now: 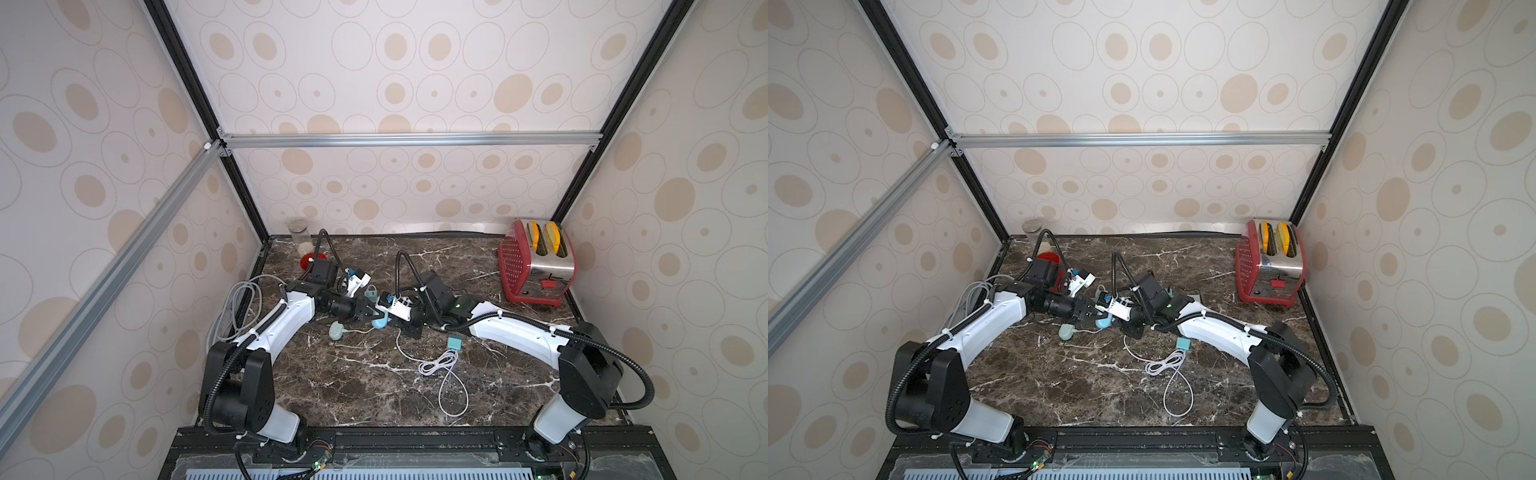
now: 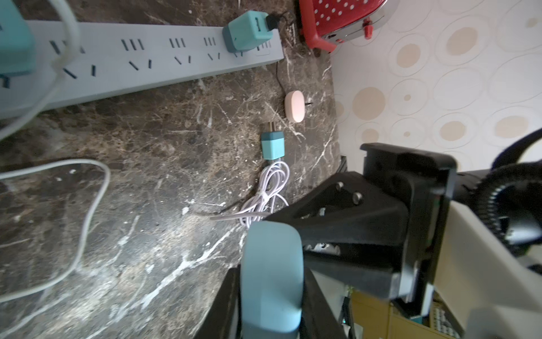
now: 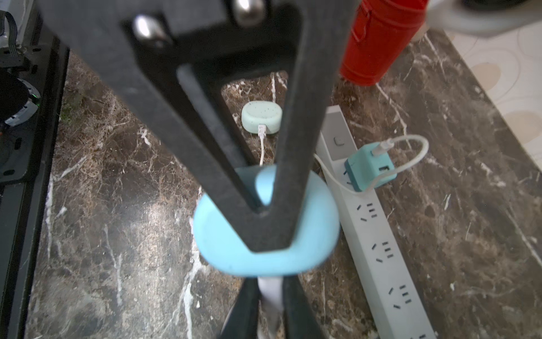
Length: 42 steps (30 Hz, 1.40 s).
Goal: Charge the bluetooth headset
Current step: Place the bluetooth headset at the center of the board.
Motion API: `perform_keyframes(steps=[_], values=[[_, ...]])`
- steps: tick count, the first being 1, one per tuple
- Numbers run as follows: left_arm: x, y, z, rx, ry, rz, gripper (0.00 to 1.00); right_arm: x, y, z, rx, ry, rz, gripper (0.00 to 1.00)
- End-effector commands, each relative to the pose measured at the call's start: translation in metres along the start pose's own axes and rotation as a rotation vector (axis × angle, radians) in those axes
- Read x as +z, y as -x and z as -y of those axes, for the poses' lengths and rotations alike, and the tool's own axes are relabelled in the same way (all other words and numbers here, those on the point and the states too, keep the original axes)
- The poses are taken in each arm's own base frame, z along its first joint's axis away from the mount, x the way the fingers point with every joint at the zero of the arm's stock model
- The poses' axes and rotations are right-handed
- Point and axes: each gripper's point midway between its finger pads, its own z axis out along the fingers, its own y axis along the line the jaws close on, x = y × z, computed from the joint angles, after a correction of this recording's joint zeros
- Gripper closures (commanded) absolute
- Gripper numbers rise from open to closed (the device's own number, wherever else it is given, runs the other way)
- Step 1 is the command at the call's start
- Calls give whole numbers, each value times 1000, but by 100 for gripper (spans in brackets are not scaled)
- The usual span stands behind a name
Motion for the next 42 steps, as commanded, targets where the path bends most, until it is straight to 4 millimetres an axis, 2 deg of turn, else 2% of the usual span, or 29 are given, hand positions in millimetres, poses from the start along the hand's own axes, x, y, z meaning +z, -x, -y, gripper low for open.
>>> perform_keyframes(steps=[1,3,6,10,15,17,23,29,35,37,39,42], values=[[-25,5,11,-16,-40,46,100,-30,53,-6,-83,-33,194,58],[-45,12,2,-16,13,97,100,-37,30,-6,-42,-48,154,48],[-54,19,-9,-18,67,144,100,-55,6,-10,-4,-76,99,39],[-45,16,-29,-51,131,146,99,-83,-15,-1,110,-138,97,33],[-26,12,-28,-59,141,248,96,-103,-56,48,486,-323,40,32],[-17,8,-31,-93,127,288,97,-109,-73,60,592,-403,-1,33],[4,-21,-74,-200,201,300,97,-116,-112,69,831,-554,-71,35],[17,-41,-100,-236,259,286,93,-120,-144,61,1047,-638,-136,37],[29,-57,-119,-274,290,273,91,-118,-183,34,1185,-643,-265,38],[31,-61,-124,-276,311,268,87,-116,-197,24,1217,-643,-313,38],[32,-66,-131,-291,339,256,78,-113,-207,17,1240,-641,-338,38],[36,-75,-143,-330,365,238,74,-108,-216,11,1261,-626,-382,36]])
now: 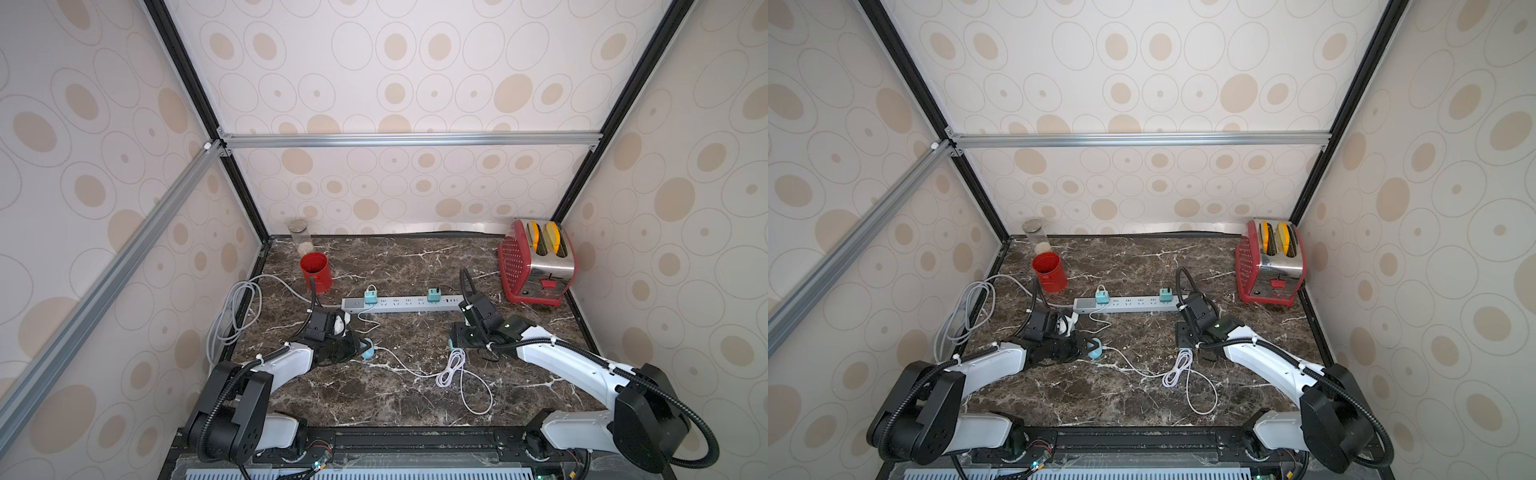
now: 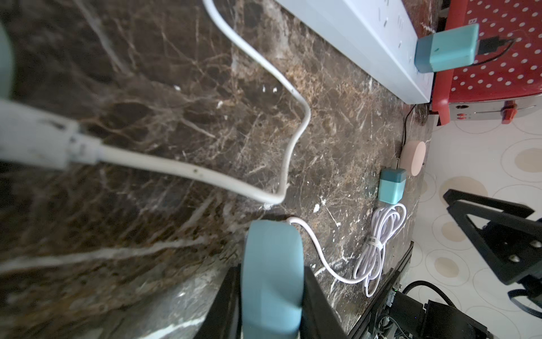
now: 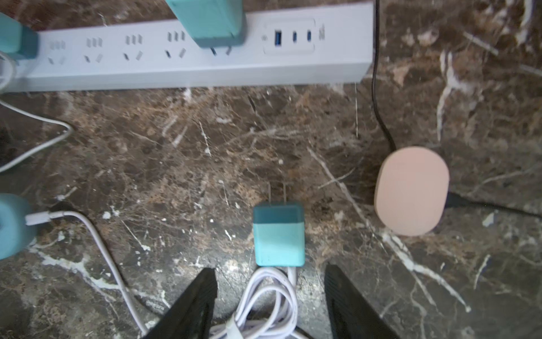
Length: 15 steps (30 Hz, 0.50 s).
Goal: Charge the bluetooth headset
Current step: Place the bluetooth headset at the center of the board.
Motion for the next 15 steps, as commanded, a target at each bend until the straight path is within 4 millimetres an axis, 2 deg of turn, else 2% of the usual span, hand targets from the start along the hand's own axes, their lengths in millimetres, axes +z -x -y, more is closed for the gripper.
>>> perform_keyframes(steps=[1,10,15], values=[[8,-7,-21,-42,69,0,74,8,-17,9,53,-43,-74,35],[10,-12,-40,-80,146,-3,53,26,-14,4,47,-38,-104,30],[-3,-7,-39,-59,184,36,38,35,-13,3,26,-40,-121,30]])
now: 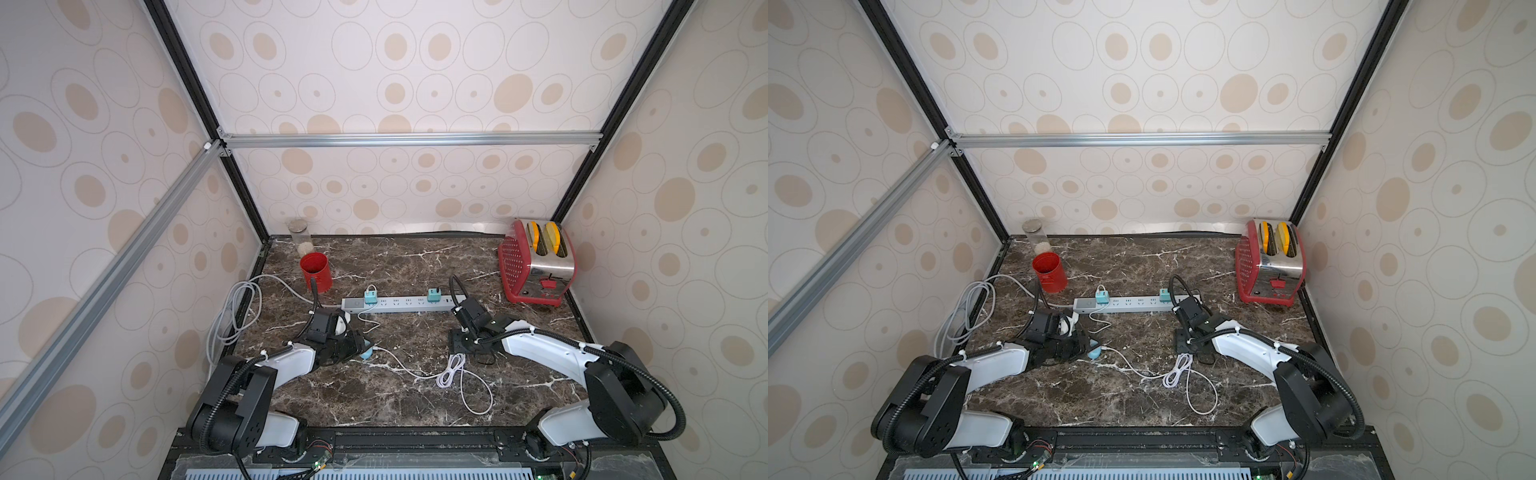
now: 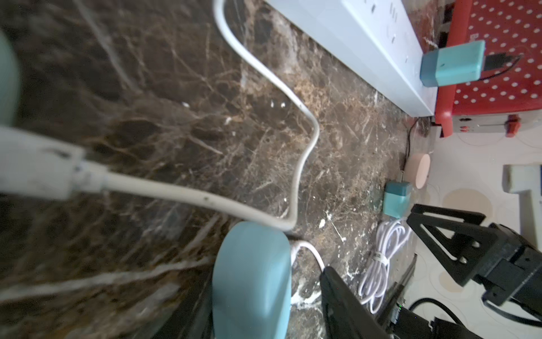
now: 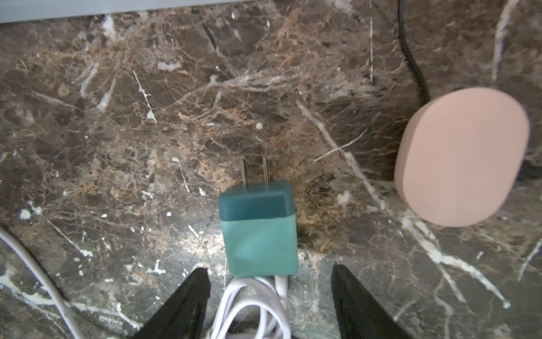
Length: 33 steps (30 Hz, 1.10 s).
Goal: Charge the bluetooth headset
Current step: Place the bluetooth headset at the center of the board, then pick up the plug from the center of the board.
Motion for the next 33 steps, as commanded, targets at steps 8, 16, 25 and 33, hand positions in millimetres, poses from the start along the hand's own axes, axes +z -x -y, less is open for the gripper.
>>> perform_keyframes(steps=[8,16,25,33], values=[[-45,-4,-28,-5,243,77,21,14,17,-8,-28,5,0,33],[-81,33,7,115,154,317,24,19,20,-8,-71,-1,8,57],[-122,68,102,502,-148,630,27,-44,66,-62,-184,278,223,70],[-113,60,144,718,-226,713,26,-103,105,-105,-87,497,332,73]])
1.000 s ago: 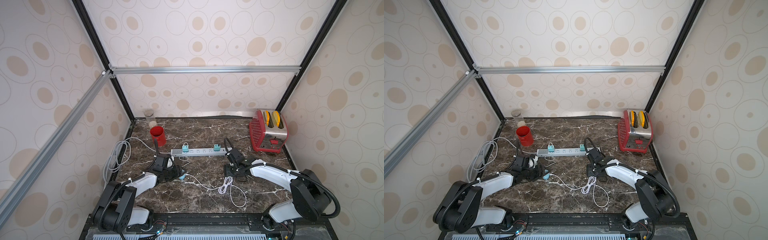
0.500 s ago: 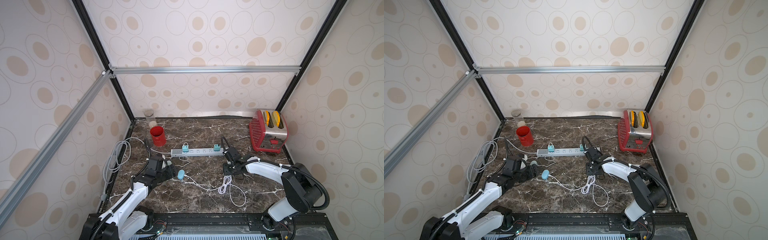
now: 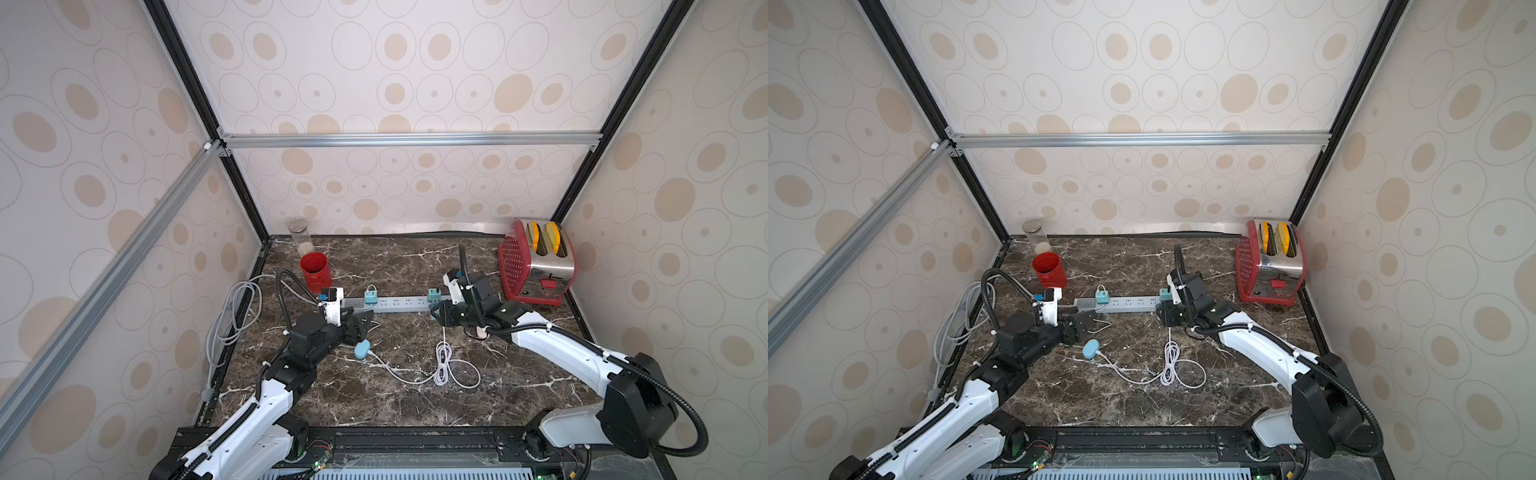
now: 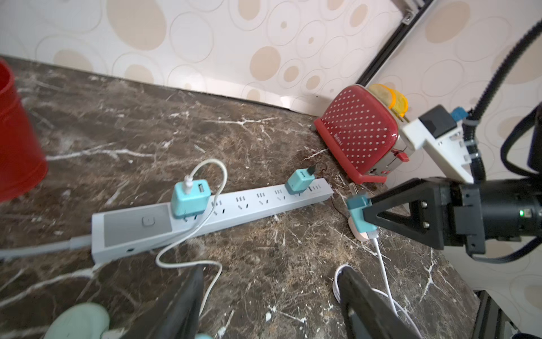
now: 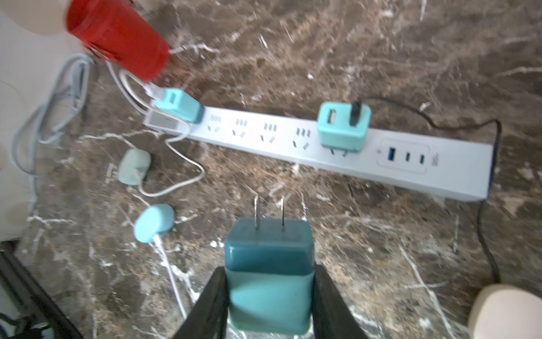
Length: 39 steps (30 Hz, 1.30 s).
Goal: Charge the bluetooth headset
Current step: Pick up the plug from the center of the board.
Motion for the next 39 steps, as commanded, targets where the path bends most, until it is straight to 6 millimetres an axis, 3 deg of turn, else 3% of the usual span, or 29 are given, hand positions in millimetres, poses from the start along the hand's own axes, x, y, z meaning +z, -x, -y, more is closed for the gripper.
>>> perform_keyframes(steps=[1,7,11,19,28,33,39], values=[[10,19,22,109,-70,107,27,-10,26,-22,93,94,71,73],[28,13,58,99,-191,111,25,-12,50,-32,255,122,169,74],[35,6,71,103,-227,107,25,-13,63,-42,324,160,225,75],[57,13,84,33,-235,125,29,-11,65,-61,397,225,261,76],[71,23,99,-77,-294,230,22,-5,69,-74,470,279,299,78],[74,29,107,-42,-272,262,28,1,68,-77,504,297,295,78],[76,33,94,-73,-205,299,40,2,67,-81,528,317,301,80]])
